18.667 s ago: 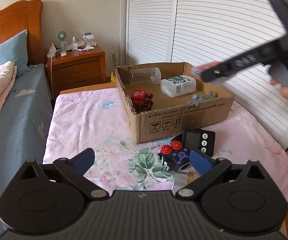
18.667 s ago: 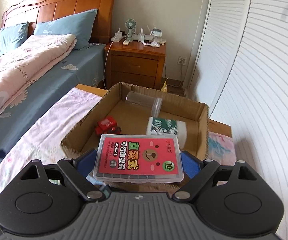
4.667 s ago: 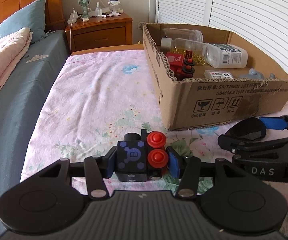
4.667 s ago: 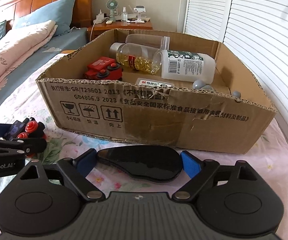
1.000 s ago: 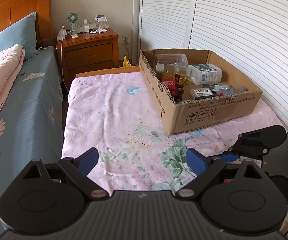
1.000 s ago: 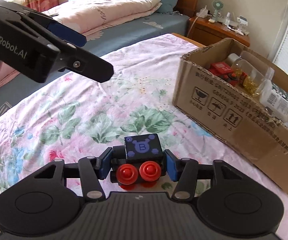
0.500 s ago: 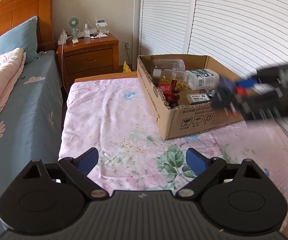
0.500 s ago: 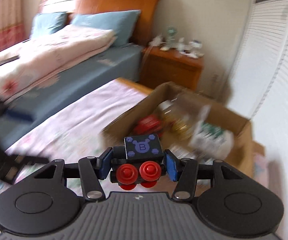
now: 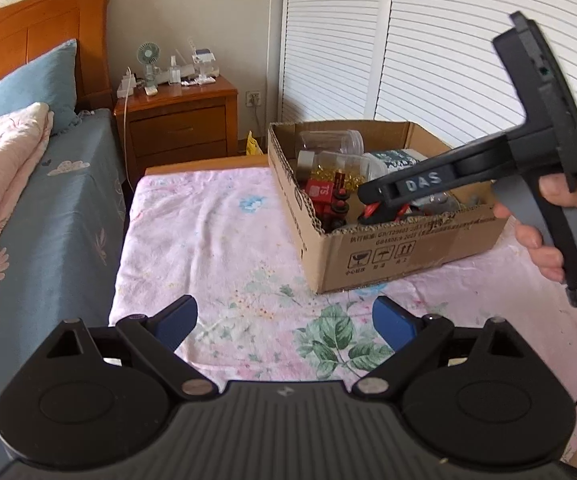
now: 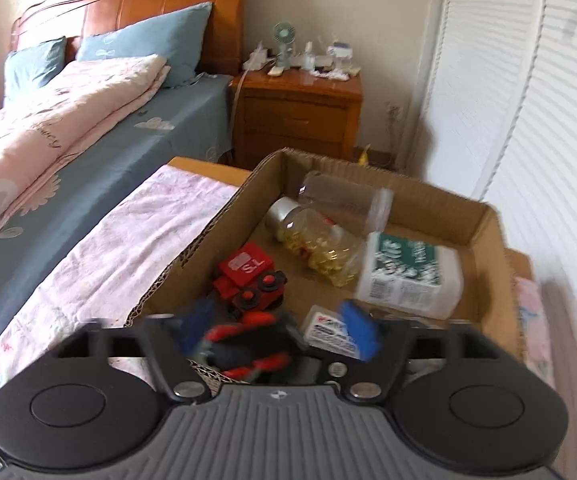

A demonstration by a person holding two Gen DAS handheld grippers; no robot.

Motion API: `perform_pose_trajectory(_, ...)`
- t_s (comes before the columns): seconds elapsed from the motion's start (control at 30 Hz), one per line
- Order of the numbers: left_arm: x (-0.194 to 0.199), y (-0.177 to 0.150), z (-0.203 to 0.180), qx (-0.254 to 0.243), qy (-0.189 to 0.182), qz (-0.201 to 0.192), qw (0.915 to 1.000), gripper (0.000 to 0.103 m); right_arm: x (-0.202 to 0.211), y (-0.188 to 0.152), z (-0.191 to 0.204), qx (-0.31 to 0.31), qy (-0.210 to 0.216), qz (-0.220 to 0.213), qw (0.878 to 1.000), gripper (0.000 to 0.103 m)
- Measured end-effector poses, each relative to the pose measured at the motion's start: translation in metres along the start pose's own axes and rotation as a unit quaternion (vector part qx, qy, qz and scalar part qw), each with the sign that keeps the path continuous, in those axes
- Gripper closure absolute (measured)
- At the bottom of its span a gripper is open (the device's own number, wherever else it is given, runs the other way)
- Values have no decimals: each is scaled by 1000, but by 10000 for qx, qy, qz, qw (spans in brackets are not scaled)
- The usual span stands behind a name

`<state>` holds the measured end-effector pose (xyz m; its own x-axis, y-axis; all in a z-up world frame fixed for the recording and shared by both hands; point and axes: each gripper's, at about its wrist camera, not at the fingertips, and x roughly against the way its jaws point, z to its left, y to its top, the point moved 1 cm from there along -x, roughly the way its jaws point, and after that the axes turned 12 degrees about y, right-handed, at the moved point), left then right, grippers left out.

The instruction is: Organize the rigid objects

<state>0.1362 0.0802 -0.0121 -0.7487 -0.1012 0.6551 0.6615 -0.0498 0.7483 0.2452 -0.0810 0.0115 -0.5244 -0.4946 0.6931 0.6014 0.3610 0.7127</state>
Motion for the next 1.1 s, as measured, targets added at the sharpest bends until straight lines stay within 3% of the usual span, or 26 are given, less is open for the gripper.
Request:
perform_pose_trajectory(0.03,1,1,-1,5,30,-23,10000,9,7,-1,1,-25,-133,-55,9999,0)
perform_pose_trajectory(0.1,2,6,-2,39,88,-54,9999,9,22,-4,3,-116,-402,-149,9990,0)
perform_pose_trajectory(0.23,1,17,-10,133,170,15,9998,9,49,-18,0,-604,-1057,88,9925,0)
perform_pose_trajectory(0.43,2,29,-31,183,269,161,9993,8,82,-59,-3,-1326,-1429,159,9807,0)
perform_pose_trajectory(0.7,13,37,-56,-15,474,160,9987,4,106,-81,-11,-1824,-1570,76,9706,0)
perform_pose_trajectory(1.1,18,39,-65,-50,577,230,9981,4,115,-83,-6,-1780,-1503,-29,9725,0)
